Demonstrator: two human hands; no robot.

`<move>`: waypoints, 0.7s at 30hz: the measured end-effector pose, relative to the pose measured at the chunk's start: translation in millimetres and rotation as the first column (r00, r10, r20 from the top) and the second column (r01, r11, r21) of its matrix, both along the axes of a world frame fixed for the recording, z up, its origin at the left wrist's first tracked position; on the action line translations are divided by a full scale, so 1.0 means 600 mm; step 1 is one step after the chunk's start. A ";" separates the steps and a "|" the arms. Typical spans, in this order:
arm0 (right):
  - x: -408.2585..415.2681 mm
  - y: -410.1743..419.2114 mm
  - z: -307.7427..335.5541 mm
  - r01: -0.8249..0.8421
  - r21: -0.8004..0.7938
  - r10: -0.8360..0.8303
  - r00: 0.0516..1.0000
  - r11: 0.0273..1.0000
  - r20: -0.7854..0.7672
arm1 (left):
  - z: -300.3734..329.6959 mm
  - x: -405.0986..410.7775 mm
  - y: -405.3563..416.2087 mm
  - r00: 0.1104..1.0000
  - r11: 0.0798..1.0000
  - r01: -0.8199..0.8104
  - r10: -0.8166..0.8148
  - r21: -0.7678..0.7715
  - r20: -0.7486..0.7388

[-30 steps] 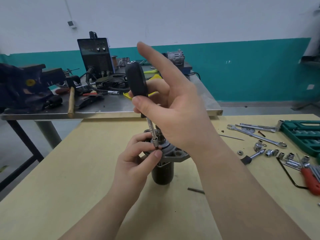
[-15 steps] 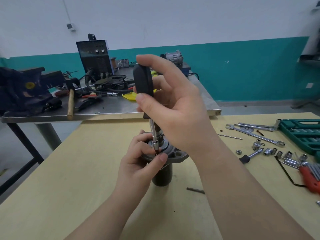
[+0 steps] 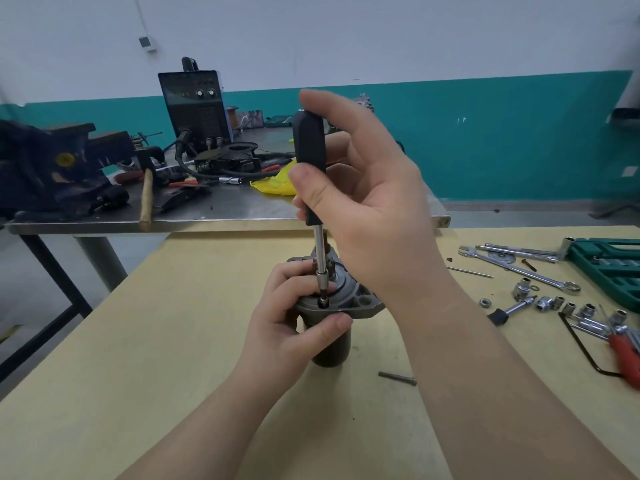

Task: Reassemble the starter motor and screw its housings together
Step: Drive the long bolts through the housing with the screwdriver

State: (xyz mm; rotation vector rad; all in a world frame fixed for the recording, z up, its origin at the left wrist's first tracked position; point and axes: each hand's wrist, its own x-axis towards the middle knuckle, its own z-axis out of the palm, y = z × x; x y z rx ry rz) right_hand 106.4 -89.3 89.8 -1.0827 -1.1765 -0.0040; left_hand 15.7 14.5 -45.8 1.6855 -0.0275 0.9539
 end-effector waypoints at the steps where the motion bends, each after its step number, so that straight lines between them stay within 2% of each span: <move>1: -0.002 0.000 0.000 -0.003 0.000 0.003 1.000 1.000 -0.005 | -0.001 0.000 0.000 1.000 1.000 0.001 -0.001 -0.006 0.003; 6: -0.004 -0.004 0.003 -0.066 -0.035 0.065 0.998 0.997 -0.023 | 0.000 0.001 -0.002 1.000 1.000 -0.001 0.001 -0.027 -0.007; 14: -0.003 0.005 0.000 0.007 -0.044 -0.005 0.998 0.999 0.058 | 0.001 0.001 -0.003 0.999 0.999 -0.013 0.011 -0.051 -0.039; 18: -0.002 0.004 0.000 0.000 -0.018 0.000 1.000 1.000 0.016 | 0.002 0.003 -0.003 1.000 0.999 -0.024 0.024 -0.030 -0.016; 21: -0.004 0.001 0.002 -0.072 -0.006 0.072 0.996 0.997 -0.054 | 0.002 0.003 -0.002 0.999 0.999 -0.033 0.033 -0.002 -0.019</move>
